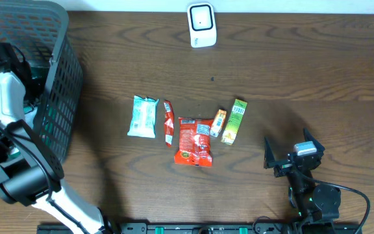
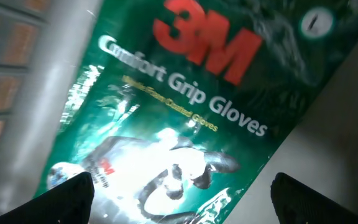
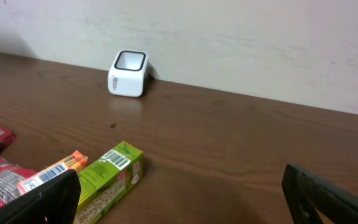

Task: Scan the item barcode
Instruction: 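Grasp the green 3M gloves pack in the basket with the left gripper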

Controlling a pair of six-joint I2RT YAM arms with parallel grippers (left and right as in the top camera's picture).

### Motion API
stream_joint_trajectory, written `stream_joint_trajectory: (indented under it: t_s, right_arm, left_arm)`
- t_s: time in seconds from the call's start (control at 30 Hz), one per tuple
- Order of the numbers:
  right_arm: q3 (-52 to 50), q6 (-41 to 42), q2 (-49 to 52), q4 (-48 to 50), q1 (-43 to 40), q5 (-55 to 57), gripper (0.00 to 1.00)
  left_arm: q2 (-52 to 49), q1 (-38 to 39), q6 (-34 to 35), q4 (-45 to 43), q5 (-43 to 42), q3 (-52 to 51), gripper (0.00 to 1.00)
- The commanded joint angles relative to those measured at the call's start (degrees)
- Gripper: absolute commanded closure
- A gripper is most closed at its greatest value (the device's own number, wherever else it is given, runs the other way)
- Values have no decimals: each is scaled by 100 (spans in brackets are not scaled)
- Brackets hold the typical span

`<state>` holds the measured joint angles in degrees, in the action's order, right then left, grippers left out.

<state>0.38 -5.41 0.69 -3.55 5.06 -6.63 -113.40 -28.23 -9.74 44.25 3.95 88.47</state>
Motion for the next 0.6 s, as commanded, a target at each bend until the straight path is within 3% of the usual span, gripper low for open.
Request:
stream_joint_trajectory:
  t_s: [0.0, 0.2, 0.3, 0.43, 0.57]
  right_arm:
    - [-7, 66, -26, -15, 28, -7, 1]
    - [-7, 66, -26, -15, 28, -7, 1]
    - [-7, 66, -26, -15, 28, -7, 1]
    - [-7, 66, -26, -15, 28, -7, 1]
    - [-7, 66, -26, -15, 28, -7, 1]
  left_arm:
    - [-326, 9, -271, 87, -144, 13, 9]
    - [-737, 44, -398, 236, -219, -11, 9]
    - [-833, 26, -227, 245, 127, -13, 10]
    - [-844, 22, 210, 114, 1187, -11, 20]
    - [-844, -11, 431, -4, 1526, -11, 31]
